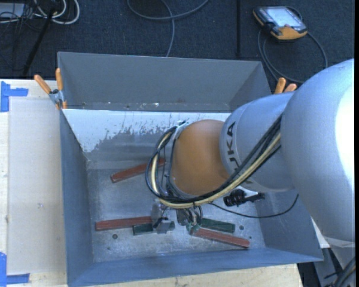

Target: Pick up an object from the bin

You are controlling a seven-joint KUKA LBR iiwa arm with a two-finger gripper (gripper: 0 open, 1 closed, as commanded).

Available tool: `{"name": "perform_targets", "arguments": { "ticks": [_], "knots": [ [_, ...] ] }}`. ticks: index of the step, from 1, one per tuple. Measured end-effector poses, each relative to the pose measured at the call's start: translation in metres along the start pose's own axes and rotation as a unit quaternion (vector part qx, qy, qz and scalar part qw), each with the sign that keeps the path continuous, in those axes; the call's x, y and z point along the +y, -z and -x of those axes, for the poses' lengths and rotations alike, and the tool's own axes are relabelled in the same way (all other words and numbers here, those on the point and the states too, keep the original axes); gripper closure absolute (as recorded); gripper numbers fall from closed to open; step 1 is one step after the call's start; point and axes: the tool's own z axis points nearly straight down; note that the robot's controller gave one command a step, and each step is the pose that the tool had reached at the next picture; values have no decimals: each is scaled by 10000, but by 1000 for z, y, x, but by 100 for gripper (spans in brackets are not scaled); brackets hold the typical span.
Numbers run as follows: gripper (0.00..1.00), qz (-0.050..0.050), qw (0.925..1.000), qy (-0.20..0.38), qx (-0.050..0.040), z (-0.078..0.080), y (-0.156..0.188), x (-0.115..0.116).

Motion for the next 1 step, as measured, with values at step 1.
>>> {"name": "perform_targets", "arguments": {
  "ticks": [1],
  "knots": [
    [0, 1, 10000, -8, 0, 0, 0, 0]
  ]
}}
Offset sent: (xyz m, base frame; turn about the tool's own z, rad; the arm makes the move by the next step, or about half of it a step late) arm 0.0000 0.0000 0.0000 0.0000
